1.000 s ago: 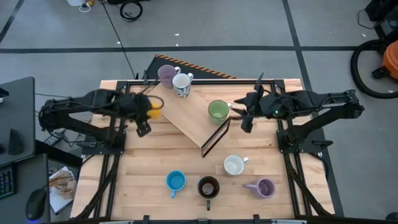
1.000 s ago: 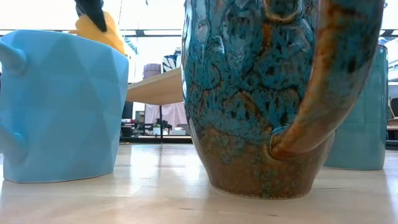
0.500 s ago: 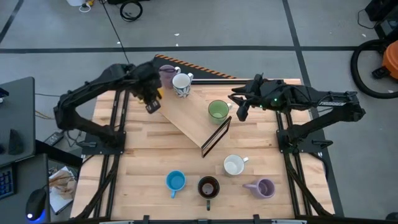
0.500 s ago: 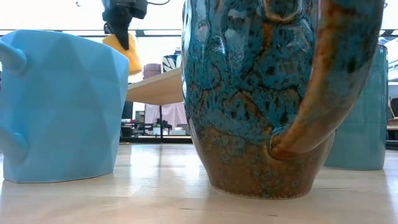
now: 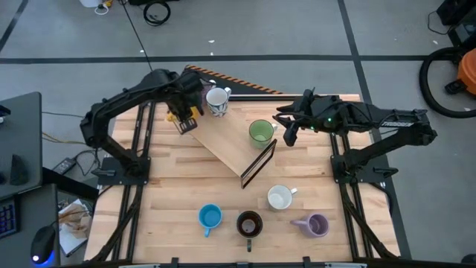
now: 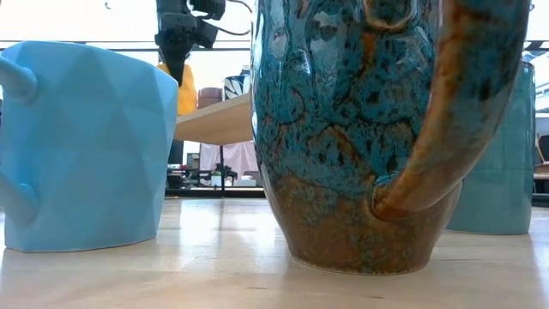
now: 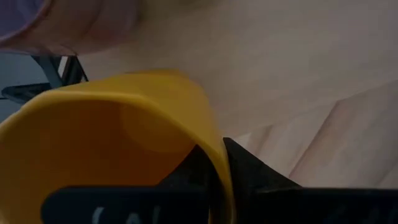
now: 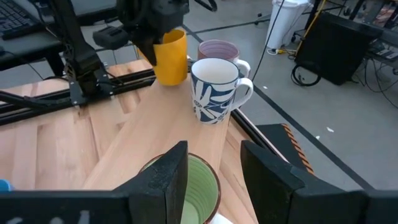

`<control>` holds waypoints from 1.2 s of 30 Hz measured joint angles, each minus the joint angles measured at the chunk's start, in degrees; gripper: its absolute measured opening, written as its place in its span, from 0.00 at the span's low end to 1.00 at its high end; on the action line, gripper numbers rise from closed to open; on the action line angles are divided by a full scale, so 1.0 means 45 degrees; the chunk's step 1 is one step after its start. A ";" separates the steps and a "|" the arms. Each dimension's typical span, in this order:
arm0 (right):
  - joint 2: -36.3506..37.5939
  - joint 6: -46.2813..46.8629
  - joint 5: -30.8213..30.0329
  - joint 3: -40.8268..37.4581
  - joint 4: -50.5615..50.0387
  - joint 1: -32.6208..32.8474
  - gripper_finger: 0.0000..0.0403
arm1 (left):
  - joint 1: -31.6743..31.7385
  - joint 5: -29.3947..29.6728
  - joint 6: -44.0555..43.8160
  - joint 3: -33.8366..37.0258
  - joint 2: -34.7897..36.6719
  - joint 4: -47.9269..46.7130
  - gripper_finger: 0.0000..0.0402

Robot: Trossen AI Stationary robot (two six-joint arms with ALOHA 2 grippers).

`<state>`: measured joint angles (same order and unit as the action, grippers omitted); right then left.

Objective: Place coffee mugs
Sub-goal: Put the yellow mug on the shelf

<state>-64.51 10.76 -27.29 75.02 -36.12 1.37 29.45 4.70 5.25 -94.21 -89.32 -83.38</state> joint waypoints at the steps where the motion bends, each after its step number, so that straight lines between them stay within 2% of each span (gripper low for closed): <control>1: 0.0000 0.0000 0.0010 0.0000 0.0000 0.0000 0.38 | 0.0000 0.0048 0.0078 0.0000 -0.0092 0.0036 0.07; 24: 0.0000 0.0015 0.0121 0.0000 0.0010 0.0107 0.38 | 0.0865 -0.0134 0.0212 0.0005 -0.0607 -0.0552 0.08; 36: 0.0000 0.0034 0.0116 0.0000 0.0006 0.0107 0.38 | 0.0845 -0.0081 -0.0034 0.0005 -0.0597 -0.0287 0.19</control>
<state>-64.51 10.92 -26.76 75.02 -36.09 1.85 33.26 4.34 5.09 -94.19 -92.01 -84.67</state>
